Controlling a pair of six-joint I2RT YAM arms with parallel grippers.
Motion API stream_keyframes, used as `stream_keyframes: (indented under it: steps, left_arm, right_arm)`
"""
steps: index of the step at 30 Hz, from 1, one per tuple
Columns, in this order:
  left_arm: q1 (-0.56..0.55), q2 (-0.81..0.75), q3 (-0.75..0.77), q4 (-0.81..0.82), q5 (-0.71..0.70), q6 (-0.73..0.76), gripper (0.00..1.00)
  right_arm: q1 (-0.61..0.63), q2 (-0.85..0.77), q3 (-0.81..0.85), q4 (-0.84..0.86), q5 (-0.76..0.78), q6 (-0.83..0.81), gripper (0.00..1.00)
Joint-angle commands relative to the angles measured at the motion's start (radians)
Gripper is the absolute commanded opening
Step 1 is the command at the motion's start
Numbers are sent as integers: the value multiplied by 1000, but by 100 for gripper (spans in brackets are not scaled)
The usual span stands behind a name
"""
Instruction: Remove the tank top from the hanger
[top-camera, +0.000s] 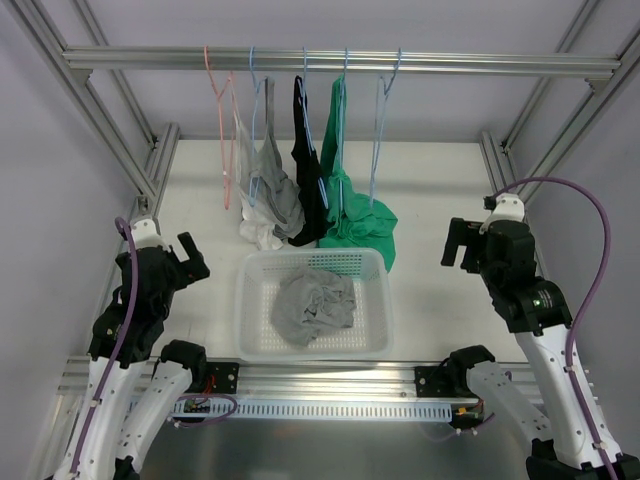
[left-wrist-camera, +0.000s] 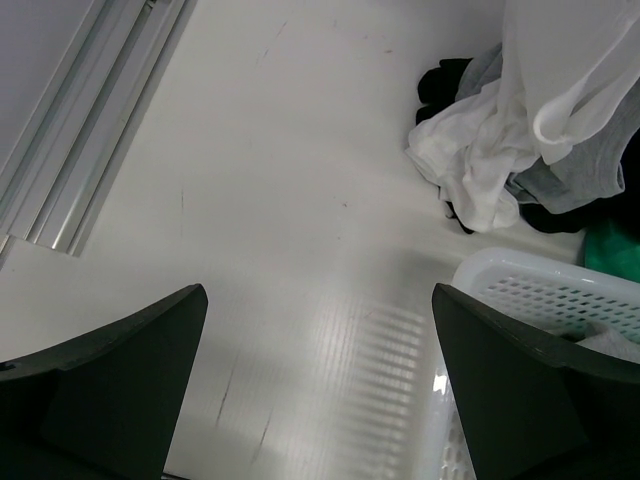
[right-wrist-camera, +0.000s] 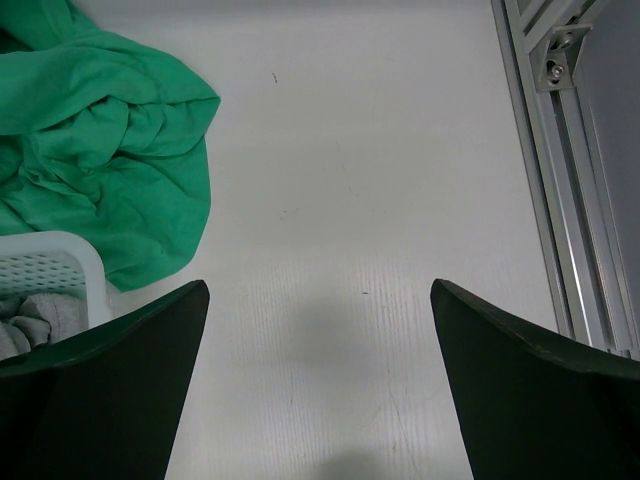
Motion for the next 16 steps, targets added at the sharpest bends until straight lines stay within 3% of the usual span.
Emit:
stream_keyframes:
  steps: [1,16]
  left_arm:
    - [35,-1,-1,33,5,5,99]
    - [35,-4,-11,41,26,4,99]
  right_arm:
    - [-3,4,9,62,-22,11,99]
    - [-3,-10,9,63,-6,-1,100]
